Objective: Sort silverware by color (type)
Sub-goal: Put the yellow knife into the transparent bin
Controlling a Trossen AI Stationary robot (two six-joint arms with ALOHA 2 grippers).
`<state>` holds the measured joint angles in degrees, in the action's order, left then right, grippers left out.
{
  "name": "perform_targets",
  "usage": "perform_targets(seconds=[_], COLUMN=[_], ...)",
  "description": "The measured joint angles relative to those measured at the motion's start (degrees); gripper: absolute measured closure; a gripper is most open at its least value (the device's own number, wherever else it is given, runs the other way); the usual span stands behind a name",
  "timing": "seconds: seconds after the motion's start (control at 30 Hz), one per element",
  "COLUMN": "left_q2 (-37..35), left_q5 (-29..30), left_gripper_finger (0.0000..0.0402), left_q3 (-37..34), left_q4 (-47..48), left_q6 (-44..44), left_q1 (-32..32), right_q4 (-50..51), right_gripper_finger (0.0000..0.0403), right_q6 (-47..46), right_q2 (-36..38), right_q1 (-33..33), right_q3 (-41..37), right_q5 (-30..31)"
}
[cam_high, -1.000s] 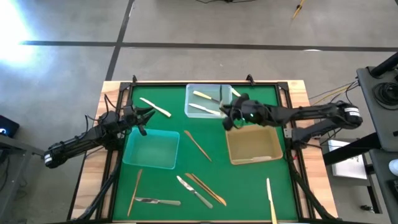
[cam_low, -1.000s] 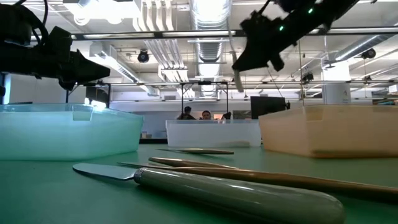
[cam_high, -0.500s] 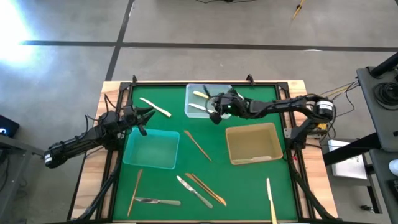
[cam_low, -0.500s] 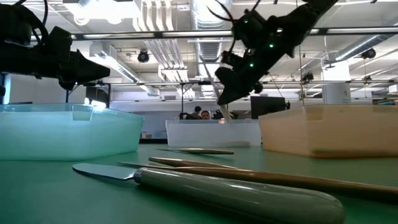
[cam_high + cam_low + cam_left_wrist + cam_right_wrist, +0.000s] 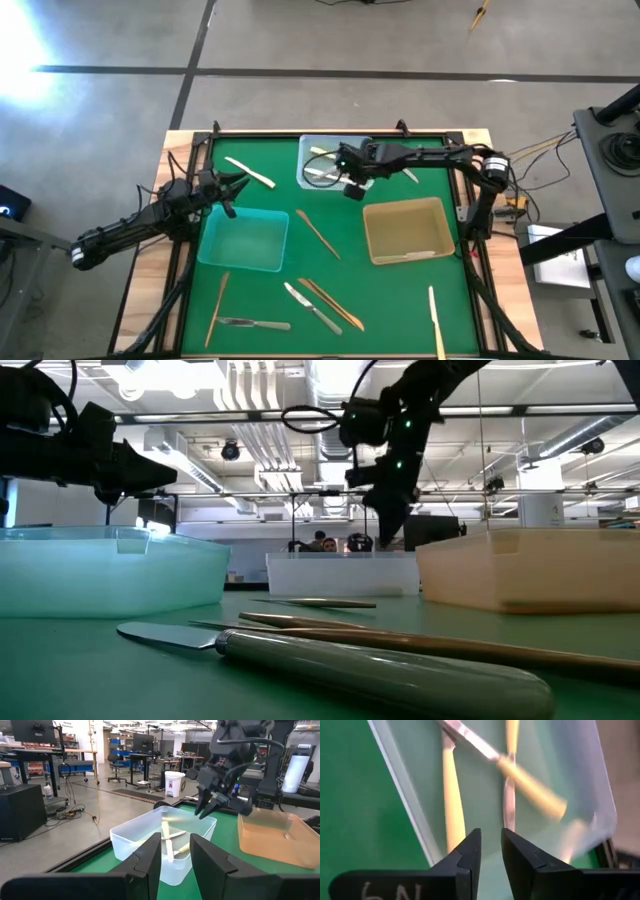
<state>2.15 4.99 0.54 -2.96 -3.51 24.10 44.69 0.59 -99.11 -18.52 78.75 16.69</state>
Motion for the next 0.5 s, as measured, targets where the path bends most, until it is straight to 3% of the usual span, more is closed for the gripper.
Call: perform_targets(seconds=[0.17,0.33,0.5], left_q2=[0.02,0.02,0.01], left_q5=[-0.02,-0.02,-0.02], left_gripper_finger=[0.0315,0.0315,0.0315], left_q3=[0.00,0.00,0.01], left_q4=[0.02,-0.02,0.01], left_q6=[0.00,-0.02,0.00], left_q1=[0.00,-0.02,0.00], right_q4=[6.81,16.52,25.26], right_gripper_finger=[0.0337,0.0336,0.0343], right_q6=[-7.50,-20.91,-27.69], right_q2=[6.20,13.20,17.46], right_q1=[0.96,3.12,8.35], right_q3=[2.47,1.04,-3.61], right_q5=[-5.45,-14.35,-16.08])
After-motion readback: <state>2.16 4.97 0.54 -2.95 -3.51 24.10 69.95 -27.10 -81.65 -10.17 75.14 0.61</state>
